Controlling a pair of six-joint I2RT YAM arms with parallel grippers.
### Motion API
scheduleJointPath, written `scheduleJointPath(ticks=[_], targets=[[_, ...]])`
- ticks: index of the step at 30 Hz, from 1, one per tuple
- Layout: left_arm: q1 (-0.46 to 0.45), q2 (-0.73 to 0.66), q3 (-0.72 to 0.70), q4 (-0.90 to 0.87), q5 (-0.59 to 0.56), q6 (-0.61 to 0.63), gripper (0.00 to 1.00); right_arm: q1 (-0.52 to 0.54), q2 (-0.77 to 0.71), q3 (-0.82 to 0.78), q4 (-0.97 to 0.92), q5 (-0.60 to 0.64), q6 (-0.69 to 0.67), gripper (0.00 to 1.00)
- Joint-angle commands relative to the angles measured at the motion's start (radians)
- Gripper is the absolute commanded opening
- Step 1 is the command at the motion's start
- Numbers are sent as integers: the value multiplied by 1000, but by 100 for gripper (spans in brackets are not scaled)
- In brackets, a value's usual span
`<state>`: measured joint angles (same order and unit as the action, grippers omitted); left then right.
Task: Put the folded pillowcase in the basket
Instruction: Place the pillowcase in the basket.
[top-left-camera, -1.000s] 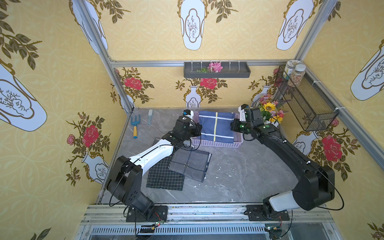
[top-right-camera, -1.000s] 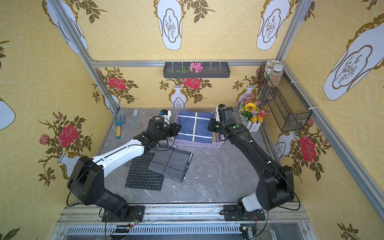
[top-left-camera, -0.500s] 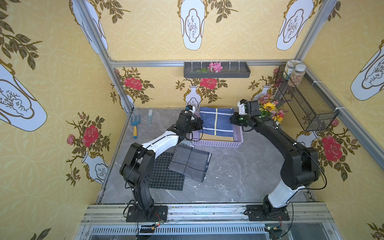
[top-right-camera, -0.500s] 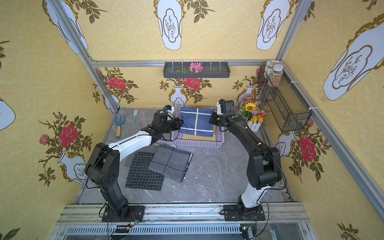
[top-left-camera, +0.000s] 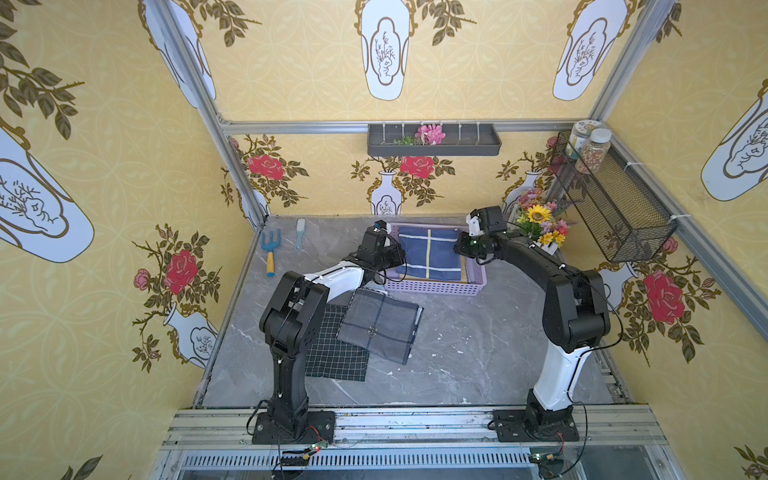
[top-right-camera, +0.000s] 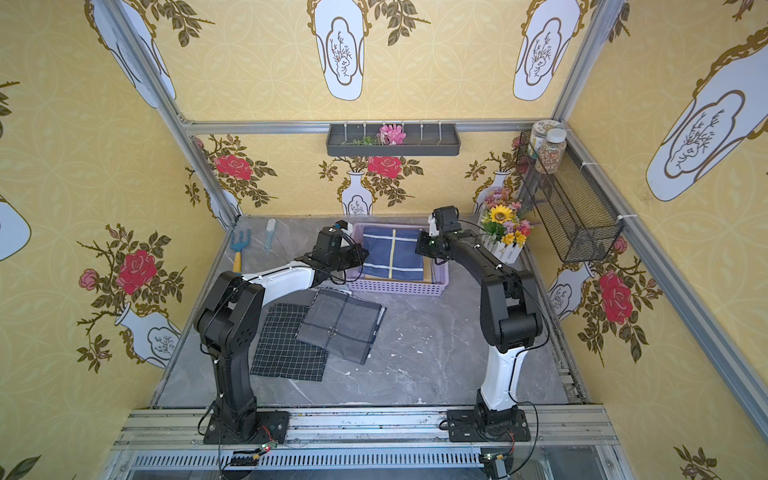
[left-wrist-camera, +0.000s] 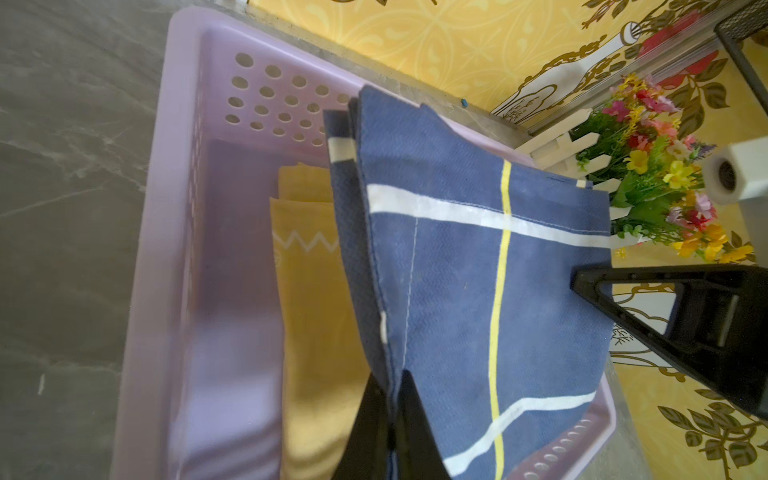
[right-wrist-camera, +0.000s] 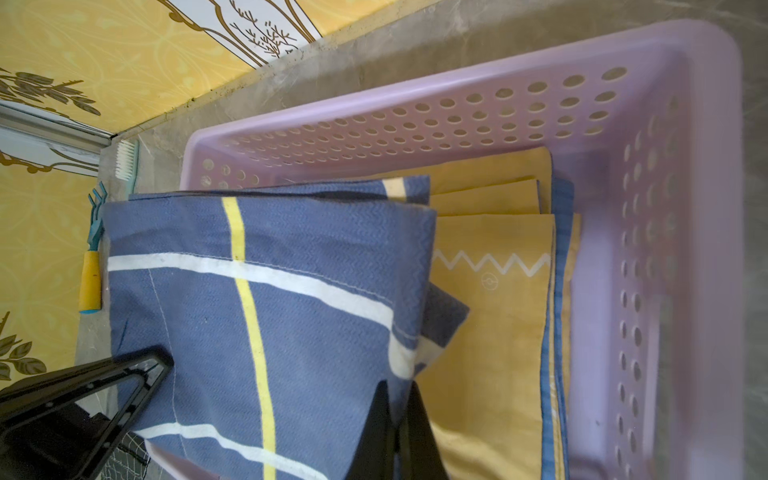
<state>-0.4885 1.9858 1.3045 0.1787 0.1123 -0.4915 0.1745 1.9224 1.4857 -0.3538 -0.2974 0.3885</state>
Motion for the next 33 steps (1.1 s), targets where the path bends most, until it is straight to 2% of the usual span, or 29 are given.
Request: scheduleJointPath(ticks=[1,8,9,10,11,12,13,14,22,27,33], targets=[[3,23,10,40,21,-3,0,-4,11,12,34,-13,-8,0],[5,28,19,32,32,-4,0,-6,12,14,31,-23,-3,0],[6,29,21,26,35,-7,16,-6,10,17,28,-25,-1,4],[7,26,25,20,38,-7,47,-6,7,18,23,-27,3,18],[8,20,29,11,36,-11,74,-6,1,19,17,-30,9,42],[8,13,31,3,31,-14,97,-6,-11,15,22,-37,11,69],[8,5,34,-3,29,-13,100,-5,-25,6,30,-47,10,92],[8,-7,35,-9,28,-14,100,-4,-39,-6,44,-54,14,98],[10,-153,5,-48,-13,-2,100,-6,-181,-62,50,-69,27,97],[10,-318,-113,-29,-88,12,100,-6,-306,-145,95,-94,30,97],[21,-517,-254,-100,-154,36,100,-4,-379,-130,-52,-118,3,97]])
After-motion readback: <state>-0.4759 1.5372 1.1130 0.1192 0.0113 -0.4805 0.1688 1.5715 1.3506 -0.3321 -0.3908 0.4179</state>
